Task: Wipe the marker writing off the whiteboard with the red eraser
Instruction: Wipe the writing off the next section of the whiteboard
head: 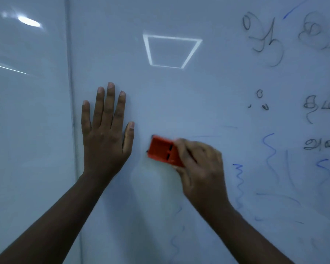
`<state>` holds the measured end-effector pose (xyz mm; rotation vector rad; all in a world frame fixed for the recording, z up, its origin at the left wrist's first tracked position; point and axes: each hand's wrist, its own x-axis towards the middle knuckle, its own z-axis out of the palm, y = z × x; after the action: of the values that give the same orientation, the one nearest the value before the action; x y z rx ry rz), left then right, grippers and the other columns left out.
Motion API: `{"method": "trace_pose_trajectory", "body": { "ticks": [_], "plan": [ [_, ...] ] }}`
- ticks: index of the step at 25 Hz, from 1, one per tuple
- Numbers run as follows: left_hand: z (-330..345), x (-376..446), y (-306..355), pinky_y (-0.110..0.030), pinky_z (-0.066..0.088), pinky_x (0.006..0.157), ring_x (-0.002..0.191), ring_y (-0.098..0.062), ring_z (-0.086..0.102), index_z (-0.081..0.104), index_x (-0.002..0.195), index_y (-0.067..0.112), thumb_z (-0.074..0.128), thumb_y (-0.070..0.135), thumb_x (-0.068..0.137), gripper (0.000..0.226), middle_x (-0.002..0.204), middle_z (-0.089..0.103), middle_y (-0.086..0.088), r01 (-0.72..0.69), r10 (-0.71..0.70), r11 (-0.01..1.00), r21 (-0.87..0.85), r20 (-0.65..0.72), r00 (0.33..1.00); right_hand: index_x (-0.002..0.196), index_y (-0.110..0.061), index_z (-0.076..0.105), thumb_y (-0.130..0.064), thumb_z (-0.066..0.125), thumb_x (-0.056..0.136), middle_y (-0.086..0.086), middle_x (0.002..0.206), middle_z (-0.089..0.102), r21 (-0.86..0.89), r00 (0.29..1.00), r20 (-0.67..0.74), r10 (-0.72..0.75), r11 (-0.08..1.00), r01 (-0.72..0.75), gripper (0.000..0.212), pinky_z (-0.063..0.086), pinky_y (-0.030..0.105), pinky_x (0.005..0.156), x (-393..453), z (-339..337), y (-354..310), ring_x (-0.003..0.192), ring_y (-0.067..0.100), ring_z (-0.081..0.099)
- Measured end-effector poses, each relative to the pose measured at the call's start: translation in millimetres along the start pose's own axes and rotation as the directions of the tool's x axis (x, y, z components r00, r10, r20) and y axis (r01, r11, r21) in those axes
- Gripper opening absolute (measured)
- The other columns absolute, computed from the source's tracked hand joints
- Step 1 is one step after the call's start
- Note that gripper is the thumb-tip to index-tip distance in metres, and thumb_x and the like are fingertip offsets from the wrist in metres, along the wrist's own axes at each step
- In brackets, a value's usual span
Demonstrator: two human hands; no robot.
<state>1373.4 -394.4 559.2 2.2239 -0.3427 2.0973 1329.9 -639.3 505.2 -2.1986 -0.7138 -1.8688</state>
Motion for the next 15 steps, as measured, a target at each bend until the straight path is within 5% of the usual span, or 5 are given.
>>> {"method": "trace_pose_trajectory", "body": {
  "ticks": [5, 11, 15],
  "plan": [
    [-1.4, -21.4, -0.4, -0.059, 0.009, 0.132, 0.164, -0.033, 0.011, 0.020, 0.169, 0.007, 0.039, 0.032, 0.111, 0.065, 0.176, 0.014, -0.016, -0.007, 0.007, 1.000, -0.020, 0.015, 1.000, 0.137, -0.017, 0.067, -0.031, 0.076, 0.087, -0.001, 0.127, 0.068, 0.014, 0.997, 0.054, -0.051, 0.999, 0.050, 0.053, 0.049, 0.039, 0.090, -3.1, -11.1, 0.6, 0.109, 0.026, 0.063],
    [-0.9, -46.9, 3.8, -0.058, 0.011, 0.132, 0.164, -0.034, 0.014, 0.024, 0.168, 0.006, 0.039, 0.031, 0.112, 0.063, 0.175, 0.017, -0.018, -0.002, 0.002, 1.000, -0.013, 0.006, 1.000, 0.139, -0.022, 0.065, -0.040, 0.080, 0.085, 0.001, 0.121, 0.066, 0.114, 0.925, -0.089, 0.370, 0.926, -0.360, 0.059, 0.054, 0.046, 0.091, 27.1, -52.9, 77.3, 0.109, 0.028, 0.062],
    [0.0, -60.3, 7.9, -0.060, 0.012, 0.131, 0.164, -0.035, 0.014, 0.023, 0.168, 0.006, 0.040, 0.030, 0.112, 0.063, 0.175, 0.018, -0.019, 0.012, -0.012, 1.000, -0.016, 0.016, 1.000, 0.142, -0.018, 0.062, -0.034, 0.084, 0.086, 0.005, 0.115, 0.063, 0.156, 0.869, -0.131, 0.478, 0.875, -0.458, 0.062, 0.056, 0.044, 0.087, 19.5, -57.7, 92.1, 0.104, 0.027, 0.061]
  ]
}}
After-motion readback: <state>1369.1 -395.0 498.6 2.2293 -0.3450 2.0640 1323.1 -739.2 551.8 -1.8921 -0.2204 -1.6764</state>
